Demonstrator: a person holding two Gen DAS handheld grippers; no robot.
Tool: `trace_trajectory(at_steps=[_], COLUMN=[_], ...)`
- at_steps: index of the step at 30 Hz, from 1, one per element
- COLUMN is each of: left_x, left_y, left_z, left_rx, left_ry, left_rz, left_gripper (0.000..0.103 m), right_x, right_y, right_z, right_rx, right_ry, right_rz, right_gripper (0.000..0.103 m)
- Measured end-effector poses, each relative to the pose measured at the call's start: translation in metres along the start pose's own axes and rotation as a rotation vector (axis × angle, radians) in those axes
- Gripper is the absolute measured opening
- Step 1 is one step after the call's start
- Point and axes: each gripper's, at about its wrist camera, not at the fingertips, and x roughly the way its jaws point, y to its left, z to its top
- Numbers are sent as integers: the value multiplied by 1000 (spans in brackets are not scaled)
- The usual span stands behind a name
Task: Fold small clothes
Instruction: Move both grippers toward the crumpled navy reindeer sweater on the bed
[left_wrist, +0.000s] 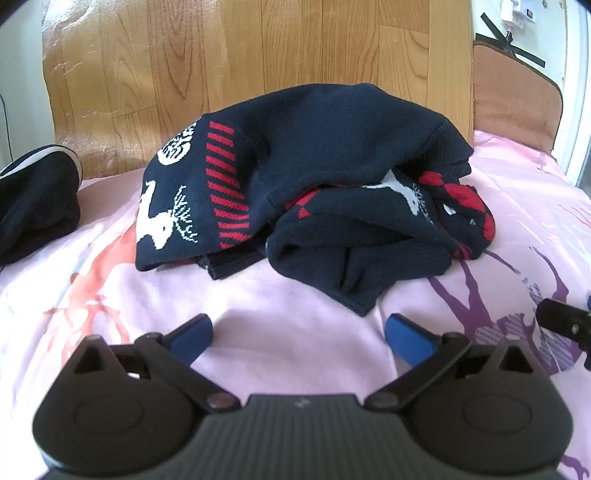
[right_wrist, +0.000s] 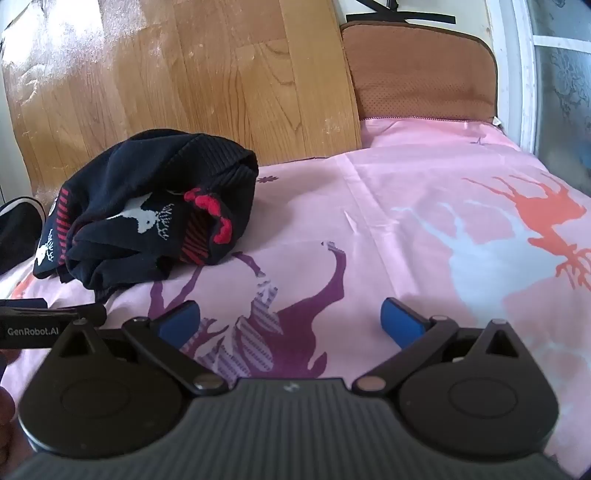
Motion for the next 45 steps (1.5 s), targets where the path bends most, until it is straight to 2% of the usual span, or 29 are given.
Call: trace_trajectory(at_steps=[8,13,16,19,21,27,31,33,36,41,45], left_x=[-11,-28,-50,-64,-68,-65,-74,-86,-85,-85,-87], left_y=[0,8,18,22,28,47,43,31,30,42,41], left_z=[-8,-21,-27,-30,-26,-22,-25,-39,-38,-33,-40], left_rx=[22,25,-1,48,45,-65,-49,-13,4,-57,-69], left_ry=[1,-47,-192,-335,-375,-482,-584,-633,-650,-649,-648], left_rz=[-10,-17,19,112,160,260,292,320,335,337,337], left_gripper=[103,103,103,103,103,103,103,103,103,103,103], right_x=[-4,0,0,-1,-1,-3,-3,-3,-2,-3,-3], right_y=[-4,-1,-1,-3,-3,-7,-6,-6,-6,-6,-6], right_z=[-1,0,0,0,0,0,0,0,0,1,1], right_rx=[-17,-11,-9,3,9,27,23,20,18,24,26], right_ry=[5,3,3,0,-3,-10,-9,-7,-6,-8,-9], right_rz=[-6,-2,0,6,10,28,25,22,21,26,27], right_gripper=[103,103,103,103,103,103,103,103,103,103,103])
